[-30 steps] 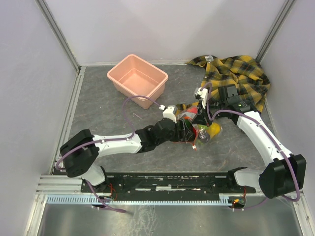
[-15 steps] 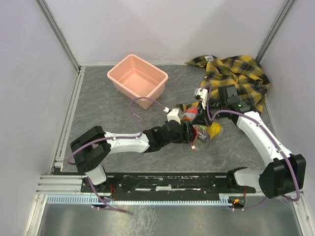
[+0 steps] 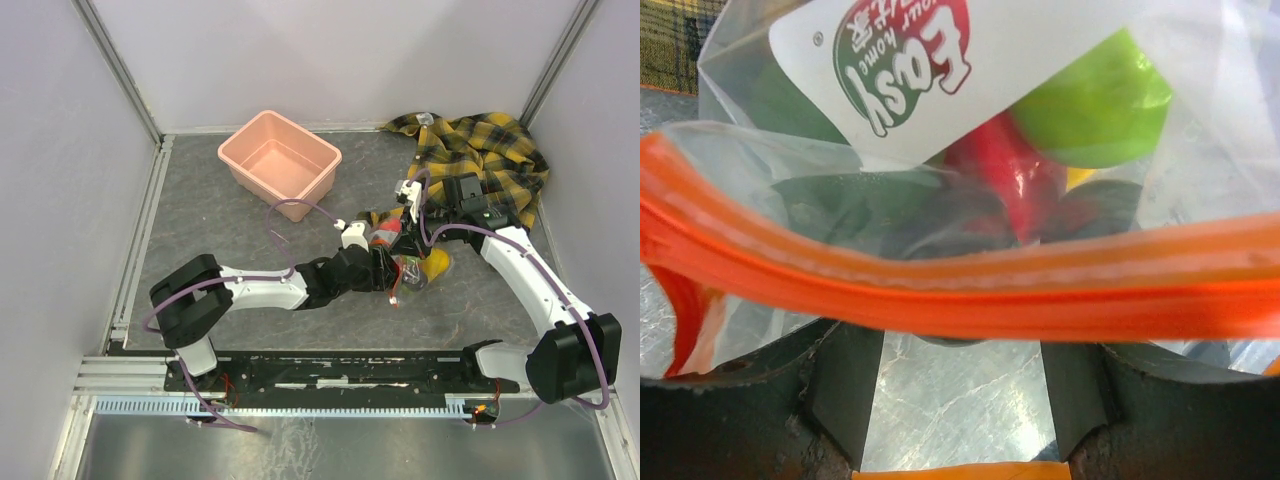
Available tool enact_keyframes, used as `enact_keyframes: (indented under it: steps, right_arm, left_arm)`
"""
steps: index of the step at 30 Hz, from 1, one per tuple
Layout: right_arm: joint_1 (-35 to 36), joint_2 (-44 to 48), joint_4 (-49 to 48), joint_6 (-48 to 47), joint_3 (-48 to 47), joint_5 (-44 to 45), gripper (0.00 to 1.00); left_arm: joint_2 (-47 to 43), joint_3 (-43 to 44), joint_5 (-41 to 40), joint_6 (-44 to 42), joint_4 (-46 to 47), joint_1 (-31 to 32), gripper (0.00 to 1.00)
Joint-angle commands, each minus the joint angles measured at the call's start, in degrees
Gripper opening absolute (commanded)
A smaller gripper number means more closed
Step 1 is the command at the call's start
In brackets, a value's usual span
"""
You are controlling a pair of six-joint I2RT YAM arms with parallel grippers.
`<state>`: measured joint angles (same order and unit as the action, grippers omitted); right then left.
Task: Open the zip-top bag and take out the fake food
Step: Pick up the fake fruit from the zipper food storage bag.
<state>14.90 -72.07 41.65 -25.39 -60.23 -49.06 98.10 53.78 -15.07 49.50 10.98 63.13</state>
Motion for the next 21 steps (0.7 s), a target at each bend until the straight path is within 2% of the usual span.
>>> enact_keyframes:
  steps: [1, 5, 12, 17, 21]
  right_arm:
    - [0.0, -0.2, -0.7, -0.8, 0.0, -2.5, 0.02]
    - [0.0, -0.3, -0.6, -0.6, -0.1, -2.8, 0.02]
    - [-0.1, -0.4, -0.8, -0.5, 0.0, -3.2, 0.02]
    - [0.0, -0.7, -0.8, -0.5, 0.0, -3.8, 0.02]
    - [0.0, -0.8, -0.9, -0.4, 0.2, -4.2, 0.02]
  left_arm:
    - [0.6, 1.9, -1.7, 2.5, 2.6, 0.6, 0.67]
    - [1.0, 2.1, -1.5, 2.4, 1.8, 1.2, 0.68]
    - [3.5, 2.6, -2.5, 3.4, 1.8, 1.9, 0.78]
    - [4.9, 3.1, -4.0, 3.6, 4.2, 1.9, 0.79]
    - [6.7, 4.1, -4.7, 3.8, 4.3, 1.9, 0.74]
